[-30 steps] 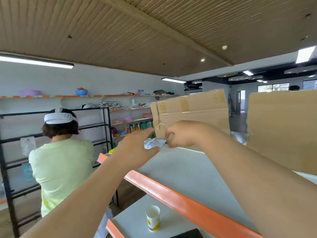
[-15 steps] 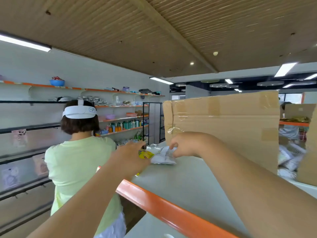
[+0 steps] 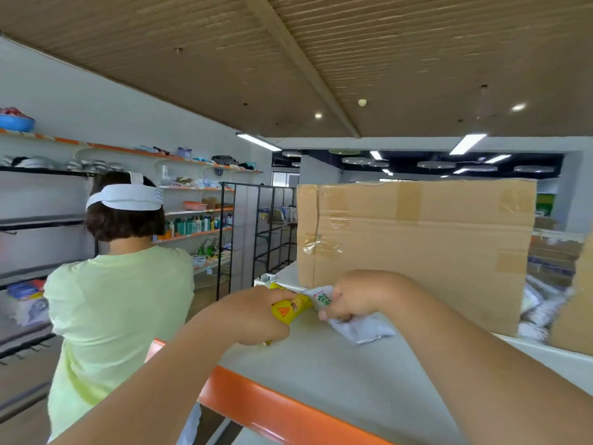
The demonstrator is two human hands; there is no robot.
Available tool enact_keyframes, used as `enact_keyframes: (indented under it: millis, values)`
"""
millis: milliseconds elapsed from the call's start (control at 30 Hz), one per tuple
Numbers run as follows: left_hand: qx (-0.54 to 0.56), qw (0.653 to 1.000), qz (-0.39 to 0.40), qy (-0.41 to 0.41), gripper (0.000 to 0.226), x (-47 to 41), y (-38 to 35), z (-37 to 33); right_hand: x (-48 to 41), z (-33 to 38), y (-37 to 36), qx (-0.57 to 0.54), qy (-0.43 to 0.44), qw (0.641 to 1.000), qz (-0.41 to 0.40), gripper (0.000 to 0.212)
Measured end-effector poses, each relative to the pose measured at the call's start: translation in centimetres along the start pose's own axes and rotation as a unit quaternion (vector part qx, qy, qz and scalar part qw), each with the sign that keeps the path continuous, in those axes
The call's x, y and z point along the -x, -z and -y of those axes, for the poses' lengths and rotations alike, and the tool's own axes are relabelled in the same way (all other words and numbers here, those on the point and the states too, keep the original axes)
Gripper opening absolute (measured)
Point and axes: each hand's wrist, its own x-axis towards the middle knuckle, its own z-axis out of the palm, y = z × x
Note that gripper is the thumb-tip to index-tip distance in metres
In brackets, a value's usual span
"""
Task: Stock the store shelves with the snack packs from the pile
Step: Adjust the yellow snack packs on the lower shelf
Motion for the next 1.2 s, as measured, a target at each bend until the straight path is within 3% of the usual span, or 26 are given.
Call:
enact_keyframes:
  millis: [100,200,267,367,500,600,667,767,867,900,1033,1100,1200]
  values:
    - [-0.023,0.998,0.026,-0.048,0.054,-1.0,0.4,-2.4,2.5,-3.1,1.0,0.026,-0.062,0.996,0.057,0.038]
    - [-0.025,0.994,0.065,-0.086,0.076,-2.1,0.2,-5.5,5.0,-6.5,1.4,0.022,-0.084,0.992,0.089,0.025]
    - [-0.024,0.989,0.087,-0.113,0.079,-2.9,0.2,-7.3,6.1,-8.1,1.3,0.044,-0.1,0.99,0.084,0.034]
    - [-0.053,0.986,0.054,-0.151,0.059,-4.3,0.7,-9.1,6.2,-9.6,-0.2,0.042,-0.106,0.993,0.038,0.051]
    - [-0.001,0.985,0.017,-0.17,0.047,-6.3,0.5,-9.2,6.0,-9.1,-2.8,-0.059,-0.106,0.993,-0.012,0.059]
    - [-0.011,0.983,0.052,-0.178,0.035,-7.2,-0.8,-7.9,7.0,-9.7,-2.3,-0.079,-0.1,0.992,-0.01,0.056]
    - [-0.004,0.983,0.06,-0.174,0.033,-7.2,-1.1,-7.3,7.9,-10.8,-1.3,-0.152,-0.098,0.983,-0.007,0.054]
    - [0.002,0.985,0.049,-0.168,0.034,-7.2,-0.9,-6.8,9.5,-12.6,-0.8,-0.344,-0.096,0.933,-0.047,0.055]
    - [-0.002,0.986,0.046,-0.163,0.033,-7.2,-1.1,-6.8,10.5,-14.3,-1.0,-0.444,-0.107,0.887,-0.067,0.055]
    - [-0.002,0.985,0.046,-0.164,0.033,-7.1,-1.2,-6.9,10.7,-14.5,-0.9,-0.44,-0.128,0.886,-0.062,0.054]
    - [0.0,0.986,0.044,-0.161,0.032,-6.9,-1.2,-7.0,10.9,-14.8,-0.9,-0.239,-0.191,0.947,-0.099,0.037]
    - [-0.001,0.986,0.045,-0.158,0.032,-6.8,-1.2,-7.1,11.4,-13.4,-0.3,-0.29,-0.135,0.94,-0.115,0.03]
    - [0.0,0.986,0.048,-0.159,0.031,-6.8,-1.3,-7.0,11.9,-9.6,0.1,-0.313,-0.069,0.947,0.01,0.041]
